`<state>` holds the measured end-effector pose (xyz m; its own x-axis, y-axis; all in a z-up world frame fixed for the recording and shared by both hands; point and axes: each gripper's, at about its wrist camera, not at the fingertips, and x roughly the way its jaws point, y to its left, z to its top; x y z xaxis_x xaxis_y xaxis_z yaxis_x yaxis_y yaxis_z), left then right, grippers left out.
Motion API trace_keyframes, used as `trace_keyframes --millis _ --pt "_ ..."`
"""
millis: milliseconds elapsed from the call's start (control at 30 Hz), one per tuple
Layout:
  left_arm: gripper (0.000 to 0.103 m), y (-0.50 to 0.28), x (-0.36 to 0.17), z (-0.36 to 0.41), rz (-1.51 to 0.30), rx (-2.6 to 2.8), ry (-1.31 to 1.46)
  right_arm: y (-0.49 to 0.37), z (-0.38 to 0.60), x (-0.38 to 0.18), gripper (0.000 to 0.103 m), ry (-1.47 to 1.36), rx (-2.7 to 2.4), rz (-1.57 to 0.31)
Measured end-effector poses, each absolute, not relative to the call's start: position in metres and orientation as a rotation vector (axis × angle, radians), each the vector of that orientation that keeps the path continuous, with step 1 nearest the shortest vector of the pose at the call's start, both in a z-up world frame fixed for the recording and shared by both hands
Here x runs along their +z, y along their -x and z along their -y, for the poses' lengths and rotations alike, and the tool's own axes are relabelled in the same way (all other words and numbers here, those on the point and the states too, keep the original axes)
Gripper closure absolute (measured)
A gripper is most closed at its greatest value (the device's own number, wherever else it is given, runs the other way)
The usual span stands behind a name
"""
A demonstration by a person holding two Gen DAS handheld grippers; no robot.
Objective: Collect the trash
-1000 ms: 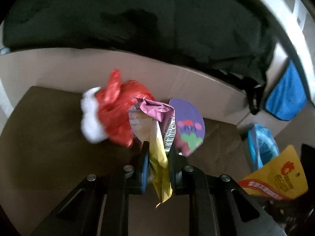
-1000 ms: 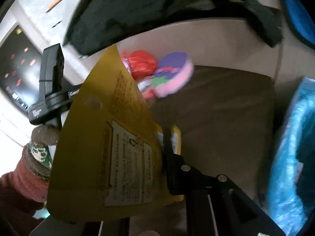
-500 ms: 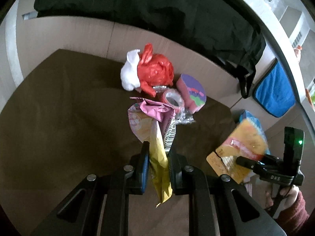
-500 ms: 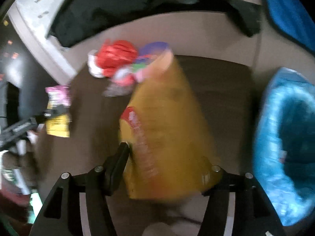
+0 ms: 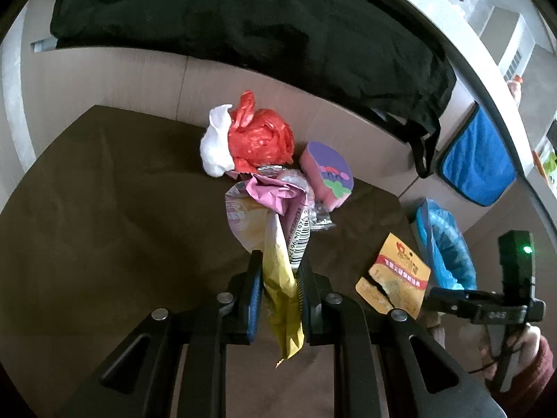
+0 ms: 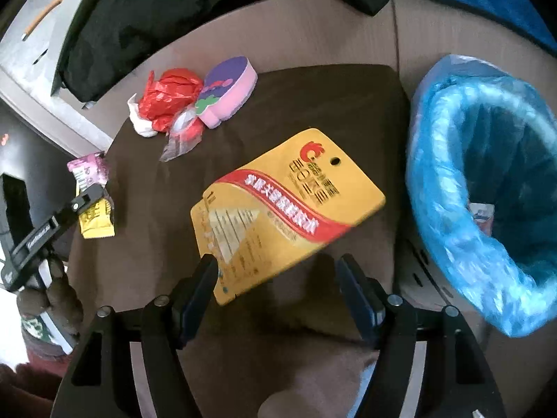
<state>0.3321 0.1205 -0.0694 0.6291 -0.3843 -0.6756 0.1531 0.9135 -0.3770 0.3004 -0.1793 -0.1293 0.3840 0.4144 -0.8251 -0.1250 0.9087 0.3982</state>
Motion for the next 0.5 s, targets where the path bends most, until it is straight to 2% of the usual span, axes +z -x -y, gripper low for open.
trace_keyframes --millis 67,100,133,367,500 --pt "0.085 -0.334 -0.072 -0.124 -0.841 -0.308 0.307 -0.316 0.171 -0.134 0.033 -0.288 0.351 -1.146" --pt "0.085 -0.334 -0.072 -0.125 -0.842 -0.307 0.310 -0.322 0.167 -0.136 0.026 -0.287 0.357 -1.147" --pt "0.085 -0.334 -0.073 -0.128 -0.845 -0.306 0.313 -0.330 0.160 -0.134 0.023 -0.269 0.358 -1.121" --pt "0.085 -0.338 -0.081 -0.151 -0.859 -0.284 0.343 -0.381 0.094 -0.132 0.018 -0.027 0.374 -1.086" --pt "0.085 -0.340 -0.088 -0.164 -0.865 -0.276 0.375 -0.398 0.069 -0.131 0.010 -0.022 0.376 -1.082"
